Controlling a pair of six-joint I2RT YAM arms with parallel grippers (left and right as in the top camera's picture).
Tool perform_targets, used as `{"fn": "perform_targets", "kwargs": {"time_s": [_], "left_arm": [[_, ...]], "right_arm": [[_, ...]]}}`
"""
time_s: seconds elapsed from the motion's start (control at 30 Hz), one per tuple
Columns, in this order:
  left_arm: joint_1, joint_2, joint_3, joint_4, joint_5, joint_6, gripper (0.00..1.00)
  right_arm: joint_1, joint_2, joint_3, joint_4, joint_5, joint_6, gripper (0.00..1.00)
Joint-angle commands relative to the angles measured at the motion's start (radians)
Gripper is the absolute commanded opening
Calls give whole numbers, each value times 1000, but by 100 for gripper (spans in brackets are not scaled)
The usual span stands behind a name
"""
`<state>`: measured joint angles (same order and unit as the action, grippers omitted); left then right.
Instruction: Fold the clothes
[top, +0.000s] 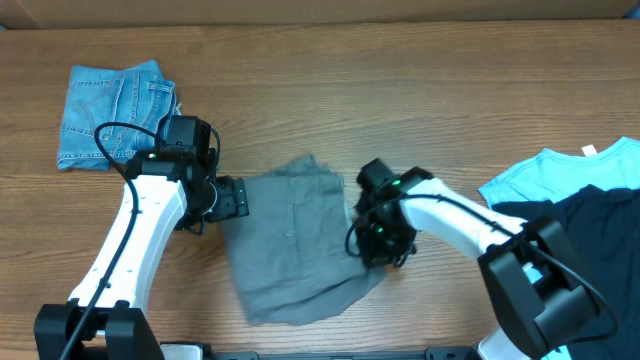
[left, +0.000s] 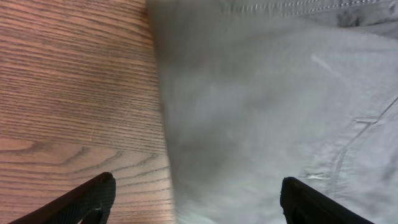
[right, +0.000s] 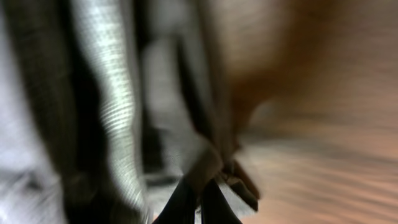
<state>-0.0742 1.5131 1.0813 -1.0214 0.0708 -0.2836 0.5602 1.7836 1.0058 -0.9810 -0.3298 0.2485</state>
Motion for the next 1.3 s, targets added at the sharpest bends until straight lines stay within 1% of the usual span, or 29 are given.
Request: {"fn": "perform_targets", "kwargs": {"time_s": [0.0,0.17,0.2,0.23,0.3,0.37,0.43,0.53,0.6,0.67,0.73,0.8,0.83,0.9,0.97,1.0,1.03,1.07,1.1,1.2,1.27], "left_arm": [[2,5,-8,0,8,18,87],[2,5,-8,3,8,18,88],[2,5,-8,4,8,18,88],[2,5,-8,4,8,18,88],[2,5,-8,1,8,18,88],[2,5,-8,-5,8,19,88],[2,5,-8,-7,7,19,88],[2,5,-8,0,8,19,89],[2,5,-8,10,8,19,90],[2,5,-8,23,9,18,89],[2,5,-8,32,13,19,89],[2,5,-8,38,27,20,89],[2,5,-8,40,35,25,89],[2,5,-8,41,35,27,89],[2,5,-8,41,36,36,89],[2,5,-8,40,35,38,89],[2,5,-8,39,35,38,89],[2,5,-8,37,36,37,89],[2,5,-8,35,38,38,89],[2,5,-8,36,46,38,89],[2,5,-8,43,46,38,89]], "right_arm": [[-121,2,13,21,220,104,4],[-312,2,80,148,211,91,4],[-341,2,97,170,194,77,10],[-368,2,116,180,163,56,22],[-421,1,173,144,70,24,38],[-451,0,227,72,9,9,44],[-469,-2,278,-16,-42,8,47],[-469,-16,307,-109,-154,-39,51],[-442,-18,303,-177,-204,-43,56],[-405,-18,277,-206,-175,-29,64],[-359,-16,227,-209,-115,47,70],[-322,-14,175,-180,-74,107,75],[-307,-13,147,-153,-63,129,75],[-280,-13,86,-70,-64,170,74],[-267,-13,39,2,-63,204,60],[-267,-13,19,37,-52,218,47],[-267,-12,8,60,-21,233,24],[-275,-12,5,77,42,254,6],[-282,-12,6,91,89,259,4],[-319,-13,30,165,241,246,4],[-344,-13,58,211,301,201,4]]}}
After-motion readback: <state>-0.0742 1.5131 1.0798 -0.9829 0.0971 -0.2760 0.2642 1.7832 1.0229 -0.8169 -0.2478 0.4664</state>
